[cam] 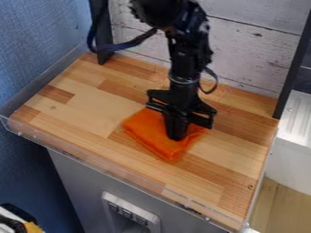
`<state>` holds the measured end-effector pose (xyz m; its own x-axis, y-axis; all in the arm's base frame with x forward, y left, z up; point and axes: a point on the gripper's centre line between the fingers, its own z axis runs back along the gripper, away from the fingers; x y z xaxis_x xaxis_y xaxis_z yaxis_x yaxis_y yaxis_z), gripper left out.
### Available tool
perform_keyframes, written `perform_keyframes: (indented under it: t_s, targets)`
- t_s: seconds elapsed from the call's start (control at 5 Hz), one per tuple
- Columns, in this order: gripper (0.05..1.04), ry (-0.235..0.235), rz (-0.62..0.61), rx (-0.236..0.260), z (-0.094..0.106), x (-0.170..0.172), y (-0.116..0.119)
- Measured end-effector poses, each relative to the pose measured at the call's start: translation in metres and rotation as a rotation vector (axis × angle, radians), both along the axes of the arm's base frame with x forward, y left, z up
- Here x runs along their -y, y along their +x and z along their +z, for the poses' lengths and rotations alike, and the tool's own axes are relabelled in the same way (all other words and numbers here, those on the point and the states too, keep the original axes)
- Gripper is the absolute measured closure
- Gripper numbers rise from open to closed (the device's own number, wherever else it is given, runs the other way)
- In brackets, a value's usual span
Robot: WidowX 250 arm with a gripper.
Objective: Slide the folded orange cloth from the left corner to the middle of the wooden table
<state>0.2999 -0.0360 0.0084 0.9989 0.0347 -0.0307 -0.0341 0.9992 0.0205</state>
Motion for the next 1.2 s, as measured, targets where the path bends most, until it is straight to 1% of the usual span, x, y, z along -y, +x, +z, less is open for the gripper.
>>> perform_keyframes:
  t_s: [0.2, 0.4, 0.6, 0.8, 1.0, 1.2]
  targets:
    - [1.021, -0.007, -0.025, 0.002, 0.001, 0.014, -0.001]
    - [0.998, -0.02, -0.045, 0.029, 0.001, 0.028, 0.001]
    - [0.844, -0.025, -0.053, 0.013, 0.003, 0.032, 0.0]
    - [0.589, -0.037, -0.073, 0.0, 0.015, 0.023, -0.001]
    - [0.288, -0.042, -0.064, 0.012, 0.032, -0.01, 0.003]
    - [0.086, -0.05, -0.064, 0.028, 0.045, -0.041, 0.002]
